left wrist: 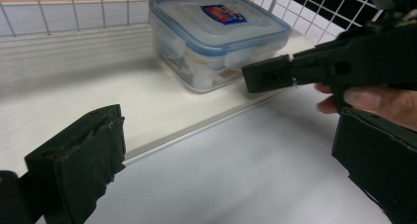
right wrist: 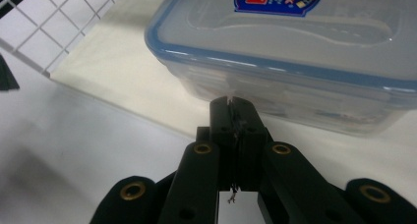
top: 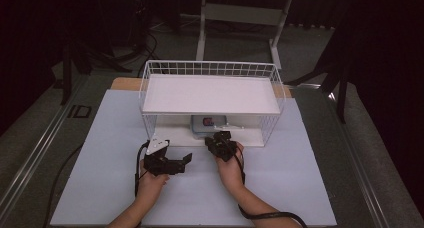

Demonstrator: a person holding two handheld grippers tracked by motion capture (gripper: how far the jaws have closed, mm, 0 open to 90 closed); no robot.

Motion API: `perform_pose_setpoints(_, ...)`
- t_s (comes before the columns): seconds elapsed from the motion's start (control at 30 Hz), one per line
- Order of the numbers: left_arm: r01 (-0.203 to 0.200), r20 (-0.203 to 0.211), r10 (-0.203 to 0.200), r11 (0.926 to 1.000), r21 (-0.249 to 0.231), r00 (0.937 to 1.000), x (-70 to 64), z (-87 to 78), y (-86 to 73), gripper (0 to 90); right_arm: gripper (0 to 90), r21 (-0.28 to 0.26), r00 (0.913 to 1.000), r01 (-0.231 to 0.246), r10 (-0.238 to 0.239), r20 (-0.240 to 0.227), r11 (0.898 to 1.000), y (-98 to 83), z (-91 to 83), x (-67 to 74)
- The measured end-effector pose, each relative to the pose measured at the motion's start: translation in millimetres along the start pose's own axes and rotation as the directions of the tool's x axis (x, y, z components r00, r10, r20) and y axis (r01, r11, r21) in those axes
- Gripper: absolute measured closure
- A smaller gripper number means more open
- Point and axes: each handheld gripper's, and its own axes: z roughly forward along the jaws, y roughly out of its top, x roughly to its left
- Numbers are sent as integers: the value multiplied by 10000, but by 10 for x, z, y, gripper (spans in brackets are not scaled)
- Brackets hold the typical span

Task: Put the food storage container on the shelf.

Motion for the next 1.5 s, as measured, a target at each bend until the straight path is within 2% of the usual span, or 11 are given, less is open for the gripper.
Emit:
perform_pose_setpoints(0.23, -164, 13, 164, 9998, -83, 9999, -15, -19, 9, 6, 857, -54, 10000, -67, 68, 24, 10000, 53, 49, 28)
perform_pose_setpoints(0.33, -178, 32, 178, 9998, -104, 9998, -15, -25, 12, 5, 852, -34, 9999, -113, 113, -113, 9999, 25, 40, 28)
perform_pose_setpoints(0.43, -230, 123, 232, 9996, -186, 9997, -23, -36, 14, 6, 837, -28, 9996, 183, -184, -202, 9998, -23, -11, 61)
perform_pose_setpoints(0.53, -244, 443, 257, 9992, -309, 9987, -45, -52, 26, 5, 789, -54, 9986, 375, -377, -374, 9993, -71, -107, 81)
perform_pose_setpoints(0.67, -533, 600, 548, 9982, -267, 9967, -118, -70, 83, 5, 577, -401, 9948, 941, -955, -343, 9948, -96, -268, 81)
perform_pose_setpoints(0.8, -796, 924, 814, 9966, -234, 9924, -191, -105, 151, 5, 347, -799, 9936, 1053, -1083, -334, 9912, -101, -401, 32)
perform_pose_setpoints(0.93, -968, 1026, 980, 9952, -162, 9899, -220, -161, 197, 5, 133, -1006, 9849, 1461, -1543, -785, 9841, -113, -521, -15)
perform_pose_setpoints(1.1, -1001, 1003, 1019, 9947, -230, 9897, -217, -233, 227, 5, 138, -1064, 9795, 1625, -1734, -1022, 9809, -148, -638, -36)
perform_pose_setpoints(1.17, -976, 989, 997, 9949, -256, 9901, -210, -248, 232, 5, 140, -1151, 9801, 1658, -1766, -909, 9794, -167, -696, -48)
perform_pose_setpoints(1.27, -1082, 1055, 1099, 9939, -215, 9883, -214, -269, 244, 5, 143, -1225, 9752, 1943, -2052, -832, 9733, -191, -782, -65)
perform_pose_setpoints(1.5, -1116, 1303, 1118, 9937, -89, 9851, -208, -391, 218, 5, 145, -1378, 9726, 2071, -2191, -781, 9686, -263, -1030, -136)
